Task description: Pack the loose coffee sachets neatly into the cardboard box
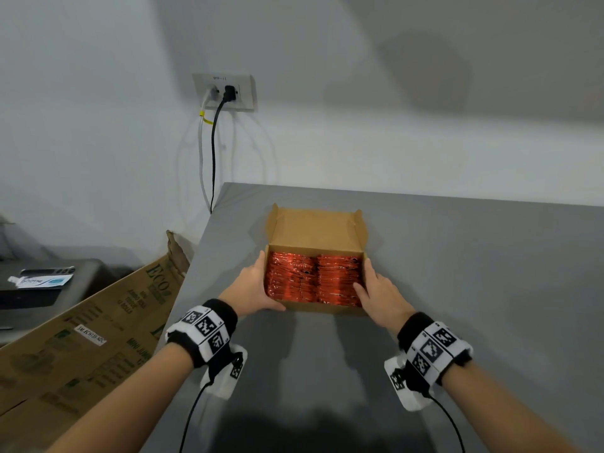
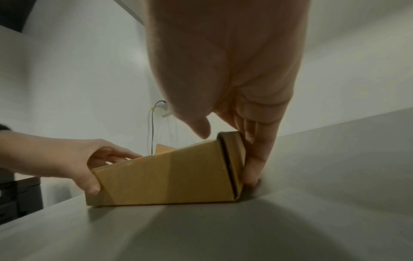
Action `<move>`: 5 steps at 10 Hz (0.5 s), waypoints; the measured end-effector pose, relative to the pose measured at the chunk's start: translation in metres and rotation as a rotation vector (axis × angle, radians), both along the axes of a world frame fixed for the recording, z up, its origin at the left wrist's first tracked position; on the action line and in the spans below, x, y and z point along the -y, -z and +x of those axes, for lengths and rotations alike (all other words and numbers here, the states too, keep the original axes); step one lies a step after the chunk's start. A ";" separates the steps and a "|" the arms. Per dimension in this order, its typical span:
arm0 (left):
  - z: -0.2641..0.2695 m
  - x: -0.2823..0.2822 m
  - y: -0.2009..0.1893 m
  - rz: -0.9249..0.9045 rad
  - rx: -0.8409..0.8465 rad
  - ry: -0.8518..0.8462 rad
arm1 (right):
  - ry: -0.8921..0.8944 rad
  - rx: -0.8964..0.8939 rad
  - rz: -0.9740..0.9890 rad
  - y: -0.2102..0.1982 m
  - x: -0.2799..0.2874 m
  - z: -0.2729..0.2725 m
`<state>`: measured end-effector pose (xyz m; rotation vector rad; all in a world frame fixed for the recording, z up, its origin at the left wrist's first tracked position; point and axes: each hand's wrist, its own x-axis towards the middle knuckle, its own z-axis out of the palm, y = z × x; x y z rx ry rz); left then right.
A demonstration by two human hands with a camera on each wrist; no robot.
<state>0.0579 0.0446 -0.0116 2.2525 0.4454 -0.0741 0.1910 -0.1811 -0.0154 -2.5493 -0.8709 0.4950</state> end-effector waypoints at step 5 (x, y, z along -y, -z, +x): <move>-0.043 -0.007 -0.013 0.057 -0.198 -0.155 | 0.059 0.164 0.223 -0.006 0.045 -0.010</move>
